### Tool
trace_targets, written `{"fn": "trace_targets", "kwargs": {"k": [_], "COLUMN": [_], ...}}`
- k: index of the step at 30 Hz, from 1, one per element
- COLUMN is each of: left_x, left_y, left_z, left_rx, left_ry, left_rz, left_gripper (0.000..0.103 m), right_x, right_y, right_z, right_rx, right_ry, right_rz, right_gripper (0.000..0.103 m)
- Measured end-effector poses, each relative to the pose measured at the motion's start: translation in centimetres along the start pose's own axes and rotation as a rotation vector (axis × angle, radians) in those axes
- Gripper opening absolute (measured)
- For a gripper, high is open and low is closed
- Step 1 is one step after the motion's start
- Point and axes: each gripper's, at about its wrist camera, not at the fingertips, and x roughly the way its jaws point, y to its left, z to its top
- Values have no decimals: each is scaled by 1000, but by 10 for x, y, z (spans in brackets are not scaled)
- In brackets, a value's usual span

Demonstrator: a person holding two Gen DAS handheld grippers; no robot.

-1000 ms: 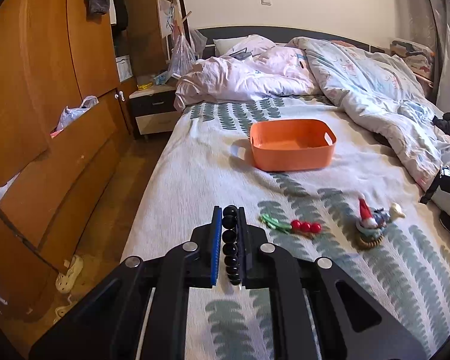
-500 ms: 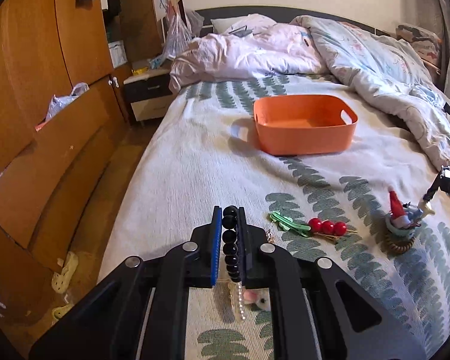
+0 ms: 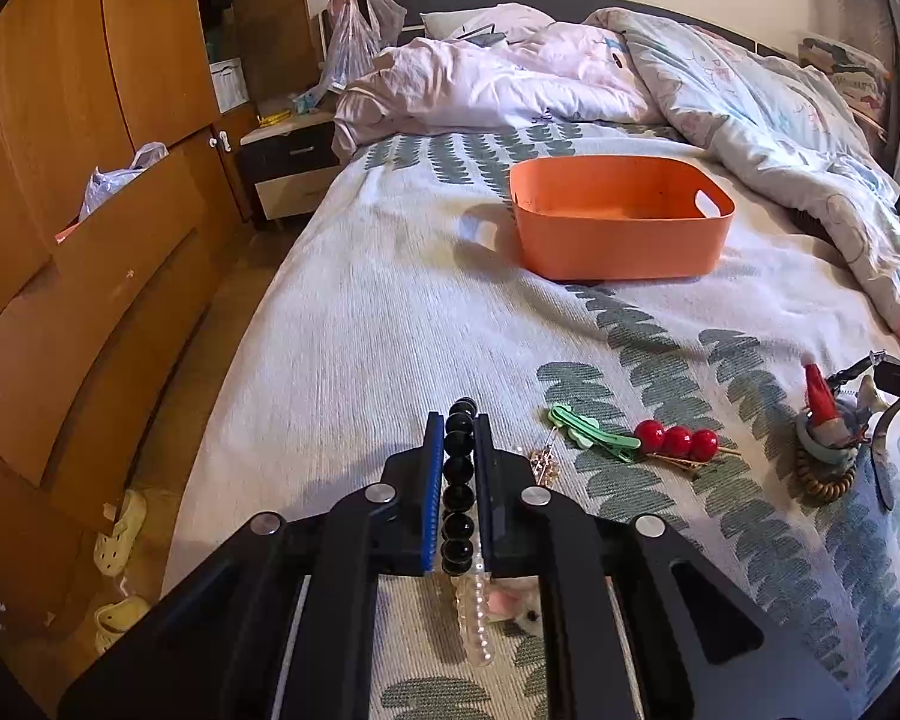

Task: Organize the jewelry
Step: 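Set the bracelet by the pearl clip with left tool while right tool sets watch by gnome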

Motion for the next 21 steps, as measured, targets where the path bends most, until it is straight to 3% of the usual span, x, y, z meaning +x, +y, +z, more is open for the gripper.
{"fn": "trace_targets", "kwargs": {"k": [2,4,5,6,7,12,21], "left_x": [-2,-5,-8,-10,-12,-23,-50], "left_y": [1,1,1,2,2,4,6], "left_z": [0,1,1,1,2,7,12], "left_rx": [-2,-7,-7,-9,-13,-19,-44], "left_ry": [-5,-18,-29,-38,-47,-77,-115], "left_rz": [-4,-2,7,9,8,9,-7], "left_gripper": [18,33,45,55,59,61,62], "right_x": [0,-2,-3,-4,-8,-31,-88], "right_y": [0,0,0,1,2,1,-13], "right_z": [0,1,1,1,2,7,19], "right_rx": [-2,-6,-10,-13,-18,-19,40], "right_ry": [-2,1,2,0,-11,-79,-204], "right_rz": [6,6,5,4,1,1,70], "right_gripper": [44,45,46,49,56,75,79]}}
